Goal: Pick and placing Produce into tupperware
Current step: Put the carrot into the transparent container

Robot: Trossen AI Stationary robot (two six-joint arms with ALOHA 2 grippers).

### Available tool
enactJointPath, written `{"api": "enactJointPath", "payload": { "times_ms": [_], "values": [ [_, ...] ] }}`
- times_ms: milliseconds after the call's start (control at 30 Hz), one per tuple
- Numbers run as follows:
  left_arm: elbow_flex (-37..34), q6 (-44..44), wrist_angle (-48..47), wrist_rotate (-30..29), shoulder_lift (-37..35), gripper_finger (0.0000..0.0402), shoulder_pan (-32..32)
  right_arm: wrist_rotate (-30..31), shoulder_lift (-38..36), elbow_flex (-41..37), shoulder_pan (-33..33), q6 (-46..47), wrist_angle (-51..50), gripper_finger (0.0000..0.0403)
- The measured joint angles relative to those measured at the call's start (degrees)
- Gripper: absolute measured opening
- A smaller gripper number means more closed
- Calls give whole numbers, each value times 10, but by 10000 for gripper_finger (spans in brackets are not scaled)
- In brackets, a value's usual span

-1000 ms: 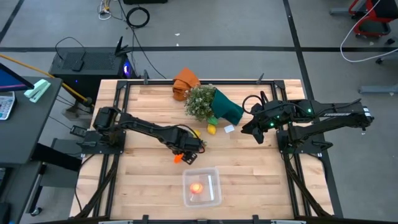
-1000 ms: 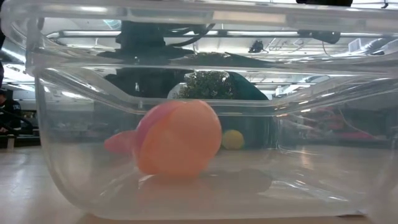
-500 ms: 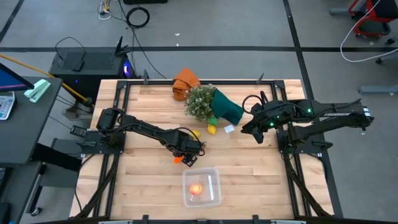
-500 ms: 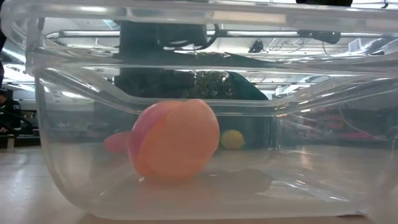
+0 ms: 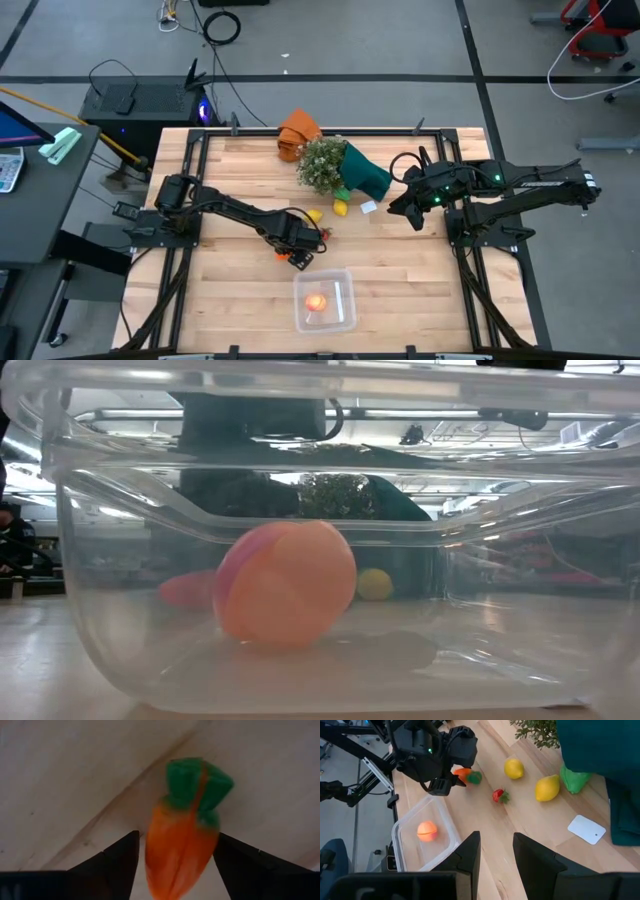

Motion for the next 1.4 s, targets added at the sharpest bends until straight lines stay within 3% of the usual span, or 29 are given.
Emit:
{"api": "enactJointPath", "payload": {
  "times_ms": [333, 667, 900, 1100, 1400],
  "values": [
    [0, 6, 0, 0, 0, 186, 0, 8, 0, 0, 0, 0, 0, 85],
    [2, 15, -5, 0, -19, 203, 0, 9, 0, 0, 0, 2, 0, 85],
    [22, 21, -32, 0, -74, 182, 5, 9, 0, 0, 0, 4, 0, 85],
    [75, 43, -42, 9, -116, 192, 2, 9, 0, 0, 0, 11, 0, 85],
    [212, 120, -91, 17, -126, 184, -21, 9, 0, 0, 0, 15, 0, 85]
  ]
}}
